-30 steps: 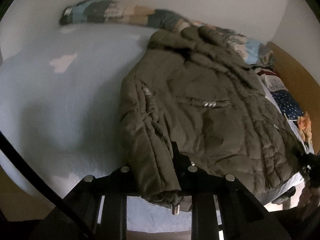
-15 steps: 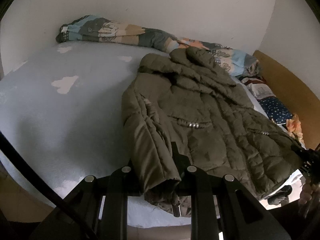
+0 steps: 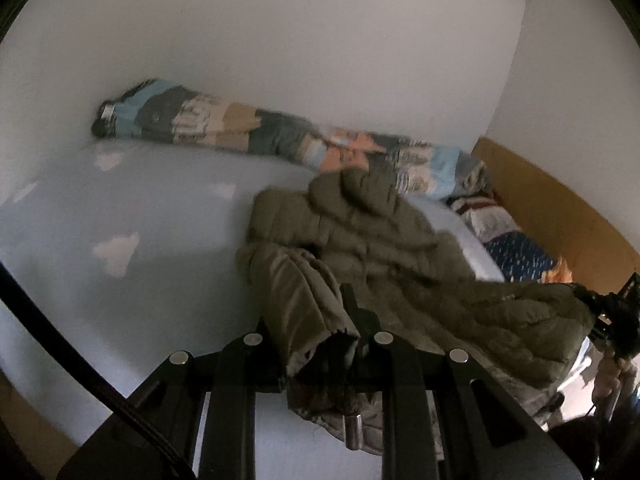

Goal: Fold large clothes
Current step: 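Lift the jacket edge with the right gripper and carry it upward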

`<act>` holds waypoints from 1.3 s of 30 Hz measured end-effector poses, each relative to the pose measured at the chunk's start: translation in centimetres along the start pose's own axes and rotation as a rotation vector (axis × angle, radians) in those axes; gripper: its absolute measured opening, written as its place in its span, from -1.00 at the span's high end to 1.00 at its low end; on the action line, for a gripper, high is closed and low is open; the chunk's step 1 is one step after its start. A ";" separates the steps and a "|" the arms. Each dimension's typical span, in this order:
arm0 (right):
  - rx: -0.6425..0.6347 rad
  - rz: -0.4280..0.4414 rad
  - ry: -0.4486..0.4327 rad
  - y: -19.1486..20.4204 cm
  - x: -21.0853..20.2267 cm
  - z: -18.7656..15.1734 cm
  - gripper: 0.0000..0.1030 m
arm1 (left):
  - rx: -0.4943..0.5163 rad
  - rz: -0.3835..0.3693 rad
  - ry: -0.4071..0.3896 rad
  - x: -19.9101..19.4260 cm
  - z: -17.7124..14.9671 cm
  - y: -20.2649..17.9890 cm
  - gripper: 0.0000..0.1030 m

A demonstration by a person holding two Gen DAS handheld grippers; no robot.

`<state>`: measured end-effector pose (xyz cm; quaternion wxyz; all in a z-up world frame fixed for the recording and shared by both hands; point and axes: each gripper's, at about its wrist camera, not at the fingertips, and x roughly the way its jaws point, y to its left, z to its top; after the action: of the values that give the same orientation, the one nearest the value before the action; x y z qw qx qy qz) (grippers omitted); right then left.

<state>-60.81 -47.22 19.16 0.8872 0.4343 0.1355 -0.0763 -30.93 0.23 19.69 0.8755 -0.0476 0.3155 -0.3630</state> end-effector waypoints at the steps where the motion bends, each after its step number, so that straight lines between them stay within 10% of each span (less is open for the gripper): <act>1: -0.001 0.009 -0.009 0.5 0.5 1.1 0.70 | -0.006 -0.008 -0.011 0.4 1.3 -0.1 0.62; 18: 0.016 -0.149 -0.087 0.8 24.0 21.9 0.70 | -0.147 -0.078 -0.011 17.6 23.4 0.4 0.28; 29: 0.088 -0.378 0.076 -11.1 38.9 22.6 0.47 | -0.038 0.043 -0.062 22.5 22.7 3.8 -0.17; 39: 0.076 -0.186 -0.046 -9.1 31.7 23.6 -0.45 | 0.186 0.024 0.107 33.4 17.0 -3.9 -0.17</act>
<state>-28.87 -71.97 16.48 0.8621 0.4513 0.1518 -0.1734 -5.36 -27.28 17.13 0.8623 0.0571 0.3273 -0.3822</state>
